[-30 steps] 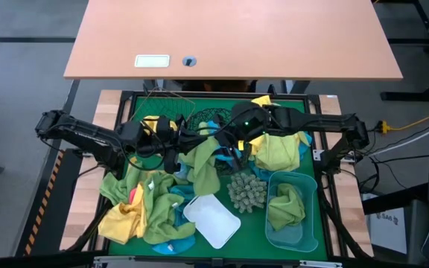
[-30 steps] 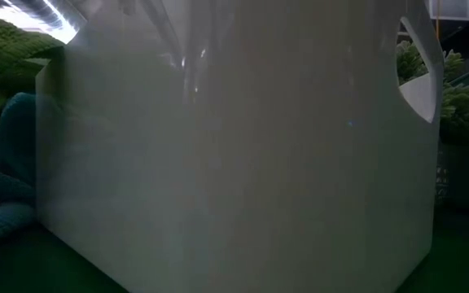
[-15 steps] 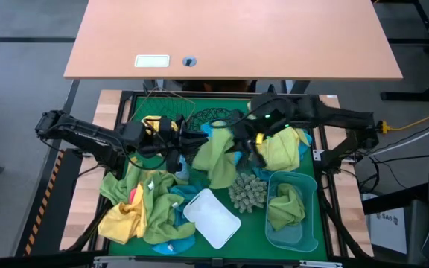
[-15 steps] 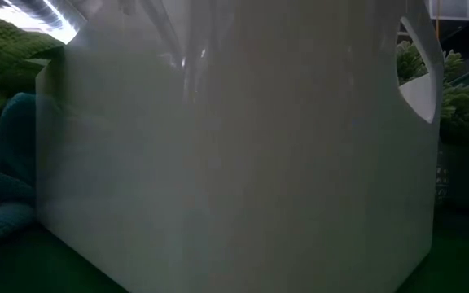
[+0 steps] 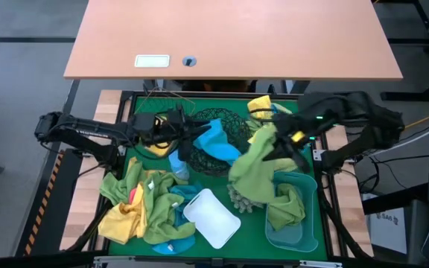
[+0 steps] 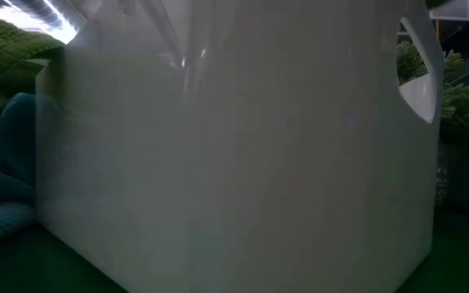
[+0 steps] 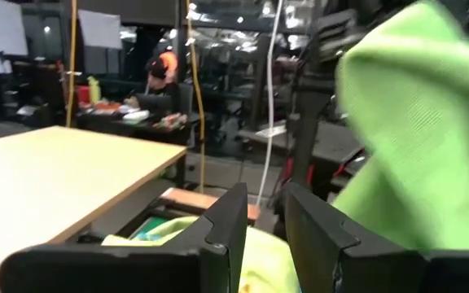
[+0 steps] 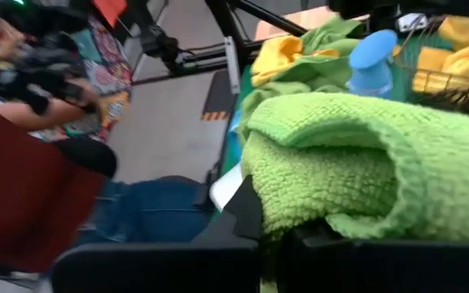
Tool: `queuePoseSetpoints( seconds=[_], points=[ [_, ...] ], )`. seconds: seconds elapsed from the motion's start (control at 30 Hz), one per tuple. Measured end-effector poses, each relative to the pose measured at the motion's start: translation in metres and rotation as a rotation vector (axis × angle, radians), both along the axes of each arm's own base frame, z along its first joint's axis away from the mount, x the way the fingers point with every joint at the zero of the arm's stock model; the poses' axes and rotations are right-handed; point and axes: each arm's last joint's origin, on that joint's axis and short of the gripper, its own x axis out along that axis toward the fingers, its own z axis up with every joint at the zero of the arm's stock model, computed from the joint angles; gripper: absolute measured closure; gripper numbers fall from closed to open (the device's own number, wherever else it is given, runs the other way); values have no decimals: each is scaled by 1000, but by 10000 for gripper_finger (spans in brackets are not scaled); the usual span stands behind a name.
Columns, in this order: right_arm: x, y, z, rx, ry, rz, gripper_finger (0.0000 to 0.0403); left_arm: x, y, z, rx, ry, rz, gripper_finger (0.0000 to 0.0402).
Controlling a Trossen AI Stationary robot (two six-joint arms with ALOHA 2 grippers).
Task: Sort microfiber towel by color & place in baskets
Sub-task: Put the green microfiber cloth into the blue bin
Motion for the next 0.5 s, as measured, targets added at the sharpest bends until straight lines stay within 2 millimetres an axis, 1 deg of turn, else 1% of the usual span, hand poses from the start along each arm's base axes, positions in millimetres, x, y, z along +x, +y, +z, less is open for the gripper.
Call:
queuePoseSetpoints(
  seconds=[0.13,0.2,0.3,0.37,0.5],
  points=[
    [-37,6,9,62,44,-16,396,0,5,-4,0,37,17,322],
    [-54,8,9,48,74,-51,397,0,6,-5,-1,49,20,322],
    [-73,13,9,17,106,-125,400,0,6,-6,-1,62,20,322],
    [-80,17,9,5,103,-158,400,0,6,-6,-1,62,20,322],
    [-89,30,3,-20,112,-140,397,0,6,-6,-7,61,19,322]
  ],
)
